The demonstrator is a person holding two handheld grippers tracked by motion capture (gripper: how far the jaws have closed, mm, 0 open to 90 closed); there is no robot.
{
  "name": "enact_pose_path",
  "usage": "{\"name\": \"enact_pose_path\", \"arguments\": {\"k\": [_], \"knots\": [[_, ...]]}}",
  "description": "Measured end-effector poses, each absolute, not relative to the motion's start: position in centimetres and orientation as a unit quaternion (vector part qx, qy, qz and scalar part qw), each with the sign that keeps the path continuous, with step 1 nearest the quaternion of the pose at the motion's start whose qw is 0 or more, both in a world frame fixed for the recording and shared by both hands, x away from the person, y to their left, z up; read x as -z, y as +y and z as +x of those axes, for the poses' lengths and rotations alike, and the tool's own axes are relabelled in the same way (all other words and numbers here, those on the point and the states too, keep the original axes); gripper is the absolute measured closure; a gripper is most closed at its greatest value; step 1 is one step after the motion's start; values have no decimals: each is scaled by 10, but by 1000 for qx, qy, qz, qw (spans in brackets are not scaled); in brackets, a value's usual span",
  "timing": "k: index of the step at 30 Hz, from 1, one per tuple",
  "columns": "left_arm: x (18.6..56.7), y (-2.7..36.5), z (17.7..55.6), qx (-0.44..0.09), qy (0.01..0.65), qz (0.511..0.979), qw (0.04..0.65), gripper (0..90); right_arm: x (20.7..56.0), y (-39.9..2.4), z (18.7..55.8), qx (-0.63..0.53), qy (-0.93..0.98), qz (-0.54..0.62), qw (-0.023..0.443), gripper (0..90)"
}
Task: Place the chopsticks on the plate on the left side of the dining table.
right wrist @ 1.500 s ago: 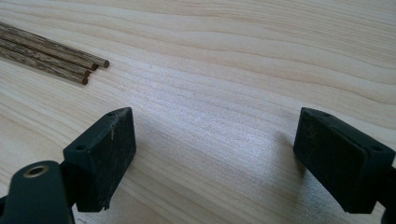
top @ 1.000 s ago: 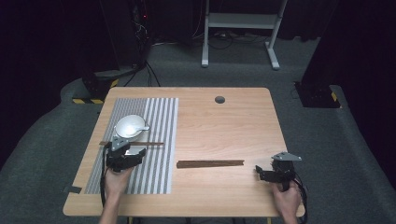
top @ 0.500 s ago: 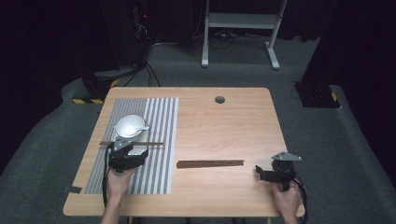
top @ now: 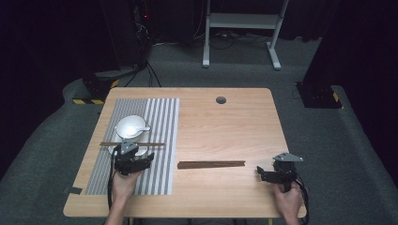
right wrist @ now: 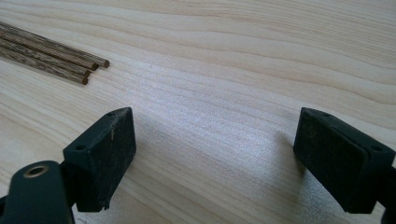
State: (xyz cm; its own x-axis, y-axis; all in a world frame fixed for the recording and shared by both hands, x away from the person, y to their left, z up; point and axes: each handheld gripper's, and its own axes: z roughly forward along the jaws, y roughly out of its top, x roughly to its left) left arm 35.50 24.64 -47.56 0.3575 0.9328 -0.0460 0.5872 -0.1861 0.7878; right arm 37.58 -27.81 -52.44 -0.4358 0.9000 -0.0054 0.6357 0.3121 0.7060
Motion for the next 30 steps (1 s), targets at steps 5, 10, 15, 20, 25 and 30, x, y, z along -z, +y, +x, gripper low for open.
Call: {"name": "enact_pose_path", "arguments": {"k": [5, 10, 15, 20, 25, 30], "knots": [[477, 241, 352, -239, 512, 738, 369, 277, 524, -278, 376, -322, 784, 490, 205, 128], [481, 235, 351, -241, 505, 743, 368, 280, 524, -278, 376, -322, 784, 490, 205, 128], [482, 232, 350, -238, 500, 745, 373, 281, 524, -278, 376, -322, 784, 490, 205, 128], [482, 229, 347, -237, 495, 747, 376, 282, 524, -278, 376, -322, 784, 490, 205, 128], [481, 224, 345, -235, 489, 747, 384, 282, 524, -278, 376, -322, 784, 490, 205, 128], [484, 220, 343, -230, 486, 749, 387, 286, 524, -278, 376, -322, 784, 490, 205, 128]]}}
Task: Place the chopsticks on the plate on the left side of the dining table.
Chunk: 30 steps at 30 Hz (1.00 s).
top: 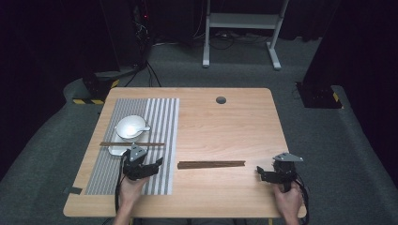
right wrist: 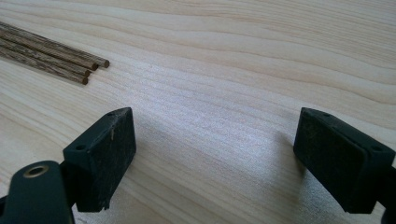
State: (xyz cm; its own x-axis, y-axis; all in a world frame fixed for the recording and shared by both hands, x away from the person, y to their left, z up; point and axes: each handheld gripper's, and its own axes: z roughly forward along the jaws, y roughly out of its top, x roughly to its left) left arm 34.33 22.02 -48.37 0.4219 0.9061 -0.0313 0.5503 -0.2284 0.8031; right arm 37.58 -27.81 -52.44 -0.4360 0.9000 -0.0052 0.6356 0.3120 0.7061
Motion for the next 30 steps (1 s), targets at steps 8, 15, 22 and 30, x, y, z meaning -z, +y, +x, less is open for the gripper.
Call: {"name": "enact_pose_path", "arguments": {"k": [8, 15, 22, 30], "knots": [[488, 215, 340, -227, 481, 753, 388, 287, 524, -278, 376, -323, 783, 490, 205, 128], [490, 210, 338, -226, 477, 756, 386, 287, 524, -278, 376, -323, 783, 490, 205, 128], [492, 204, 339, -221, 474, 760, 386, 286, 524, -278, 376, -323, 784, 490, 205, 128], [496, 197, 338, -216, 473, 760, 389, 288, 524, -278, 376, -323, 784, 490, 205, 128]]}}
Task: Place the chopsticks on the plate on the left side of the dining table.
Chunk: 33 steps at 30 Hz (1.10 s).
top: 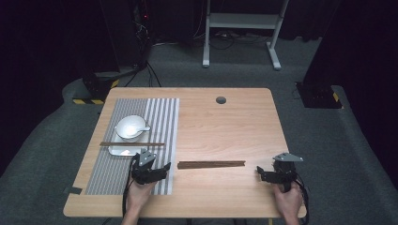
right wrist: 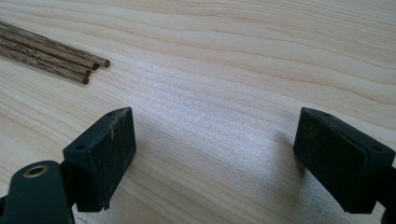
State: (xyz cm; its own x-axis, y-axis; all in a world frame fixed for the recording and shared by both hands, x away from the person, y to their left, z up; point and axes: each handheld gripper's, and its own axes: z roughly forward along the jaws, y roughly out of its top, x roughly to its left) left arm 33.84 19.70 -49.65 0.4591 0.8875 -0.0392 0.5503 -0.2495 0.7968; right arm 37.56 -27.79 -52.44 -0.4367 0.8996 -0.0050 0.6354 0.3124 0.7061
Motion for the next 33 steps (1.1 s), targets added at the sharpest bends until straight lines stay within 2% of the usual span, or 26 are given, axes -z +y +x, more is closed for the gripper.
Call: {"name": "enact_pose_path", "arguments": {"k": [33], "knots": [[511, 187, 346, -224, 482, 762, 369, 289, 524, -278, 376, -323, 784, 490, 205, 128]]}}
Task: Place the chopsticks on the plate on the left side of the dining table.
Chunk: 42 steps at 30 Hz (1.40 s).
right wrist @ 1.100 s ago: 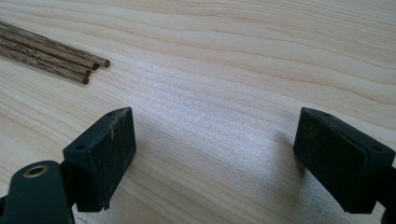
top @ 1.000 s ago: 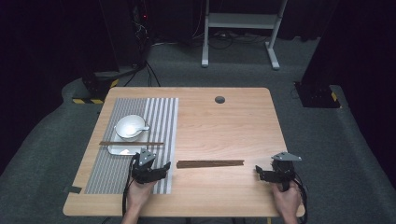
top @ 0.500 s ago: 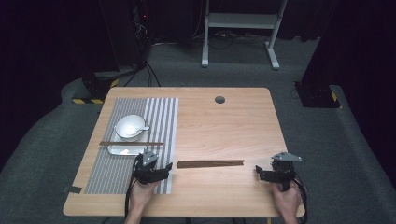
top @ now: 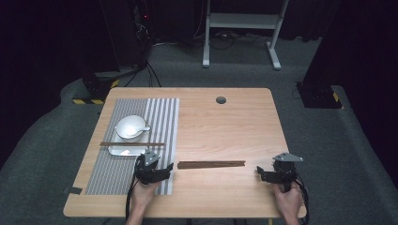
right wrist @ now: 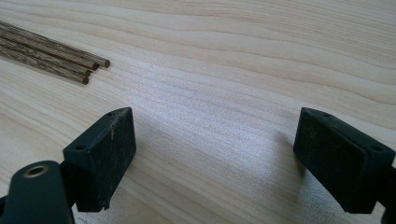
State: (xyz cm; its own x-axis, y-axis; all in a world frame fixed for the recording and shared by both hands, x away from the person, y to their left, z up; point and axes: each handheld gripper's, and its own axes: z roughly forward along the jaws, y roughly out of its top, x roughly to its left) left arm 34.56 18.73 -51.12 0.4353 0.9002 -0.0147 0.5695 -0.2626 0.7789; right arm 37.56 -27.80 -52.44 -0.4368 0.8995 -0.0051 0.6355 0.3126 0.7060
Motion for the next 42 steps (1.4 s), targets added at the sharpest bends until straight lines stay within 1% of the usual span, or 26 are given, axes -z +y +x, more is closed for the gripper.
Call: {"name": "enact_pose_path", "arguments": {"k": [33, 35, 42], "knots": [[523, 185, 354, -222, 481, 777, 341, 287, 524, -278, 376, -323, 784, 490, 204, 128], [527, 187, 353, -218, 486, 771, 349, 287, 524, -278, 376, -323, 784, 490, 205, 127], [527, 187, 352, -224, 489, 769, 347, 286, 524, -278, 376, -323, 786, 486, 204, 126]]}}
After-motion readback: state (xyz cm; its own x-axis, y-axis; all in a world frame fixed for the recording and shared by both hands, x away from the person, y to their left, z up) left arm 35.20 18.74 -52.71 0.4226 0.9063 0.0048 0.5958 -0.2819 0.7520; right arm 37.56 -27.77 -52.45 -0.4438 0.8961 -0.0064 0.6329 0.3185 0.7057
